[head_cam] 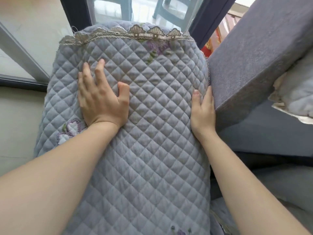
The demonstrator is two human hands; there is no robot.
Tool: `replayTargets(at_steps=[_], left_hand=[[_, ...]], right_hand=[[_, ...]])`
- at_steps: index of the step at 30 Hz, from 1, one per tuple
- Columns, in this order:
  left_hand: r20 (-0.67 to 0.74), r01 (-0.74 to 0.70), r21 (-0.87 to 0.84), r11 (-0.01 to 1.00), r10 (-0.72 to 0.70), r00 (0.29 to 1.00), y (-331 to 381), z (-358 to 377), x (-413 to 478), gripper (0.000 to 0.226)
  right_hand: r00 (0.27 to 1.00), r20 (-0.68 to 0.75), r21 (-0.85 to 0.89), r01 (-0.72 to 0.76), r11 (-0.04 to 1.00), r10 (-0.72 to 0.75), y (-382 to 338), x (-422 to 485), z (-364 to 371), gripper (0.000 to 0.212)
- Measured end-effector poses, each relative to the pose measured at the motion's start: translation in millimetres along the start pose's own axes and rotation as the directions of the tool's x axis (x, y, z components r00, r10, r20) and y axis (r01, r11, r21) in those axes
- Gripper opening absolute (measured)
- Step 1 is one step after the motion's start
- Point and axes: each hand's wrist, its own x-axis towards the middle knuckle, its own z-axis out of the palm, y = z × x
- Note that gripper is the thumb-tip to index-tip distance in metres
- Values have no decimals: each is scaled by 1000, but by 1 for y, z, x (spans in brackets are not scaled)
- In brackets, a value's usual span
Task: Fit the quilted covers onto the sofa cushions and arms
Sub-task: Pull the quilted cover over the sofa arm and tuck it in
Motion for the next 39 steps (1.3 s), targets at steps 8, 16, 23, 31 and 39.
replayTargets(at_steps=[8,16,23,31,39], left_hand=[[66,-28,-62,998,32,997,-5,-4,3,80],[235,-228,104,968,199,952,-7,-10,-14,67],[397,-433,133,891,353,848,-4,-30,-130,75],[546,-723,110,682,567,617,5,-25,-329,57],[587,-744,194,639,532,610,3,-16,-323,56]], right_hand=[[998,62,170,8,985,-19,49,-66,-8,61],[897,276,353,-428,832,345,105,-89,-5,75],[802,399,502,-597,625,445,160,-214,5,80],[889,313,557,-457,693,334,190,-329,-11,38],[866,437,98,-315,944,244,189,-312,-50,33]])
